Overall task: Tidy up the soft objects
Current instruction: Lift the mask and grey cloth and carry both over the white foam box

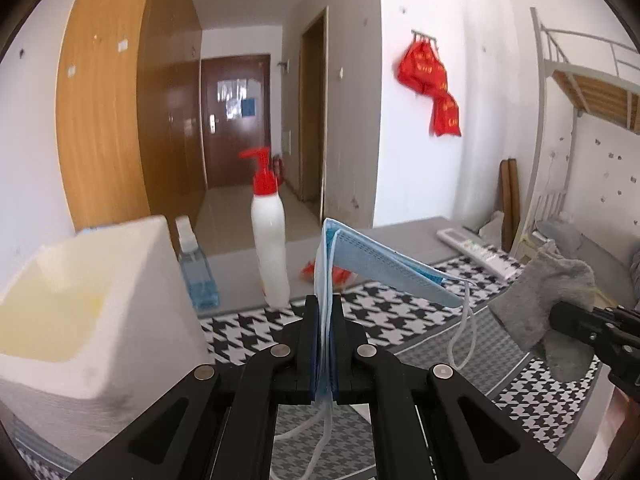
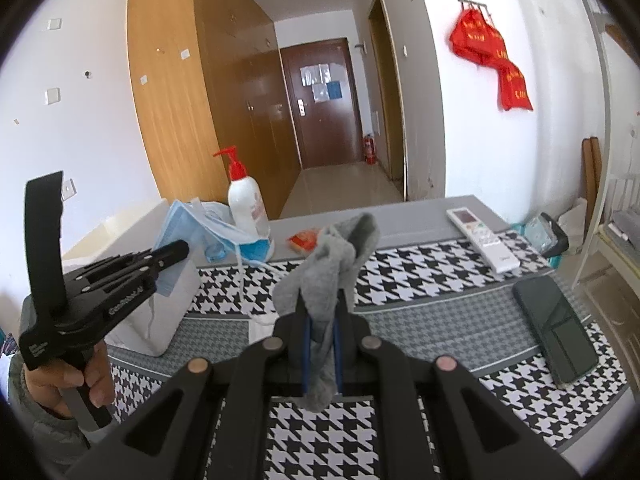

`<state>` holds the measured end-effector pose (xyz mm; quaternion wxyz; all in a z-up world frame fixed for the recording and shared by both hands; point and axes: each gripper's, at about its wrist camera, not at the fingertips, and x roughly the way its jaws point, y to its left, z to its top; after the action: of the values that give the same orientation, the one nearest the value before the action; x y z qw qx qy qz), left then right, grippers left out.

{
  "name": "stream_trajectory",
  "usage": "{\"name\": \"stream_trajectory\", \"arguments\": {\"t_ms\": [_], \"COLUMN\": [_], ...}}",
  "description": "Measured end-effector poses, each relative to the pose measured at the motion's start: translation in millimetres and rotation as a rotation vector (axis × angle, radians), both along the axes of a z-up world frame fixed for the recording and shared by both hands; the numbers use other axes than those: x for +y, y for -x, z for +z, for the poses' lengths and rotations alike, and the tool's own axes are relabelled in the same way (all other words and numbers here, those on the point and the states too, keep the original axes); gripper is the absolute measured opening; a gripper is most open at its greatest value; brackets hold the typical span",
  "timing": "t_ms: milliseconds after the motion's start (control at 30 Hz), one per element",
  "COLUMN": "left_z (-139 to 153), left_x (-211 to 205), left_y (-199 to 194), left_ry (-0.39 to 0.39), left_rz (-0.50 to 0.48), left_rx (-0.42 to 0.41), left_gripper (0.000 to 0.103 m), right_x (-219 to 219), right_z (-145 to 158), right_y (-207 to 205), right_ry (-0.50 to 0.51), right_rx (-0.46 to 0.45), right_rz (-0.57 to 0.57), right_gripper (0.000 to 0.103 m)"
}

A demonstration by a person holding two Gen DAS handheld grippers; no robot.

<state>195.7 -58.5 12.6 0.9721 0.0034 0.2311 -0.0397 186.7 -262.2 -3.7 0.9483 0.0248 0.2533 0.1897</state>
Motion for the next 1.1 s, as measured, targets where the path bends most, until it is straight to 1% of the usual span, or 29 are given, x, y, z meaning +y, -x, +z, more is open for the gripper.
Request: {"name": "stream_trajectory", "arguments": {"t_ms": [233,400,633,800,1100], "left_z": [18.7,24.8,35.1,41.9,50.3], "left_x": [12.8,20.0,25.3,29.7,49.6], "left_y": [15.8,24.6,36.9,42.4,51.9], "left_ry": [0.000,0.001,-0.001,-0.016,-0.003], "left_rz": [0.019,0.042,0.050,0.076,0.107], "left_rx": [-0.052,-0.076,-0.108,-0.137,-0.159], "left_gripper": [0.004,0.004,0.004,0.004,0.004], "right_x": [3.9,5.1,11.1,19.4,39.1], "right_z": [13.5,21.0,29.4,37.1,48.0], "right_y": [10.8,14.5,18.2,21.5,24.5], "right_ry": [0.003,0.008,0.013,0.019,0.021], "right_rx": [-0.043,-0.071,-0.100,-0.123,-0.156], "right_rz": [-0.002,-0.001,0.016,0.034,0.076], "right_gripper": [0.012,0.012,0.012,0.012,0.012]}}
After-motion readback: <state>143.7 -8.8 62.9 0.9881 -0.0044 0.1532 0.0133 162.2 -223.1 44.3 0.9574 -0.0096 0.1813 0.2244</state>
